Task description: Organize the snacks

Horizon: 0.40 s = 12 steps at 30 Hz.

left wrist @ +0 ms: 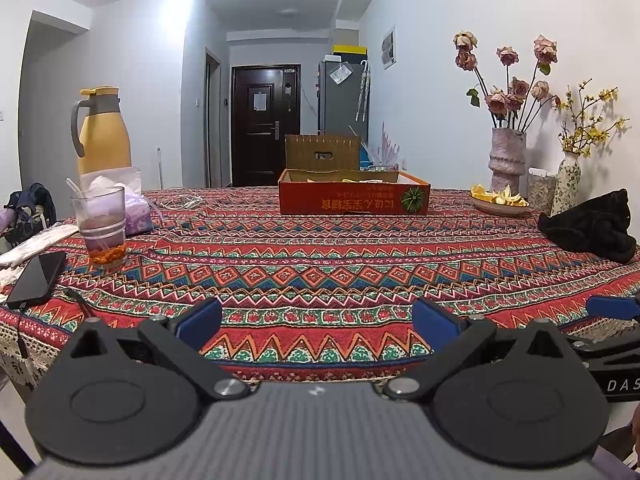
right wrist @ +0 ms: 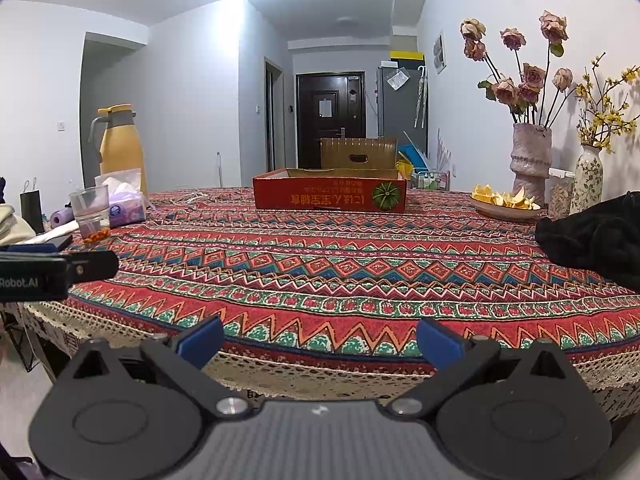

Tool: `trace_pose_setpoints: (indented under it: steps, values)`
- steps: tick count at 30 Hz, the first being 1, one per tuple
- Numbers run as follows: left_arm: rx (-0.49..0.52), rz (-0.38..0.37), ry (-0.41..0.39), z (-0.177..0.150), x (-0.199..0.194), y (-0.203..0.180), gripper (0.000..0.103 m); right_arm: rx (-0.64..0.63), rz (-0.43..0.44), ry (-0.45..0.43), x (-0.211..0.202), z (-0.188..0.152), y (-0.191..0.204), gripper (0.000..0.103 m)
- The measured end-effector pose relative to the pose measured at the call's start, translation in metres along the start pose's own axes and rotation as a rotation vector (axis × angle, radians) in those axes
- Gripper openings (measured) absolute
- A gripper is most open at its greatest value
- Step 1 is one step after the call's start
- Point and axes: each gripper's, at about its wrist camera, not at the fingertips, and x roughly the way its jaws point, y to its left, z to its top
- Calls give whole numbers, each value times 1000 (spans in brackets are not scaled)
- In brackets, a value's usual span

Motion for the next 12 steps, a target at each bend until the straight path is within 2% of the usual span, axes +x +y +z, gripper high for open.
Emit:
trace_pose_setpoints:
  steps: [12]
  values:
    - [-9, -15, 8, -2, 2, -1, 103, -2, 5, -4, 3, -1, 1, 103]
